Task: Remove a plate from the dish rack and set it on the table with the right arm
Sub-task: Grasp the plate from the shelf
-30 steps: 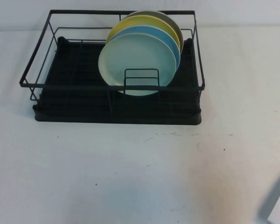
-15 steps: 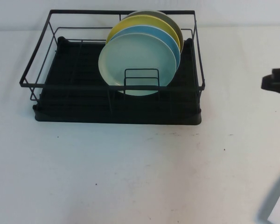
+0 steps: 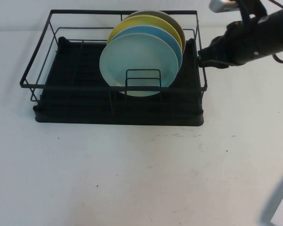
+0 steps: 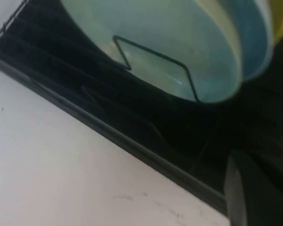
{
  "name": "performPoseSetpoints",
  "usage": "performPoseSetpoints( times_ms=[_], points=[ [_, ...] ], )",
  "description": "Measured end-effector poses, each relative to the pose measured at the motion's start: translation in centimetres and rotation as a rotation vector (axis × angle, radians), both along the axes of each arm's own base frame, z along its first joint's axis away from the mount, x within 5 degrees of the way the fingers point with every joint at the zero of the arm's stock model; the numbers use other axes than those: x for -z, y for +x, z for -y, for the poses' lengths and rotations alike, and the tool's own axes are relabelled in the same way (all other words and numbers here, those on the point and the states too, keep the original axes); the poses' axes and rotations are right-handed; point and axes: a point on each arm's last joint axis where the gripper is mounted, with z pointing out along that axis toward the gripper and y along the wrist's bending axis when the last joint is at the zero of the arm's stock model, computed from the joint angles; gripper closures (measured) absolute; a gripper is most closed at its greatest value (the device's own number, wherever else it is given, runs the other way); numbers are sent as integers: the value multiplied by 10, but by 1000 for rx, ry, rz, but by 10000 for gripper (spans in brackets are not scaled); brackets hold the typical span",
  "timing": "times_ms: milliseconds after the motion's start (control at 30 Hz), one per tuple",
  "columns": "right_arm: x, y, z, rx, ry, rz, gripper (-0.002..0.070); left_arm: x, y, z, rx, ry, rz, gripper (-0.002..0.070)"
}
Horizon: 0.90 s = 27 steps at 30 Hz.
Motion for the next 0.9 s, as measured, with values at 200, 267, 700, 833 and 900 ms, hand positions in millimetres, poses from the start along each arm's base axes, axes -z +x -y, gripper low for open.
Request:
performPoseSetpoints(
  times_ms=[200,267,700,833,900],
  points=[
    [0,16,-35,-177,-84,98,693,0,0,0,0,0,0,679],
    [0,19,-42,-237,-117,145,680,0,0,0,0,0,0,679],
    [9,35,-59,-390,-239,417,342,0,0,0,0,0,0,679],
    [8,39,-59,-374,-252,462,330,0,0,0,0,0,0,679],
    [9,41,-59,-363,-253,474,328,0,0,0,0,0,0,679]
  ],
)
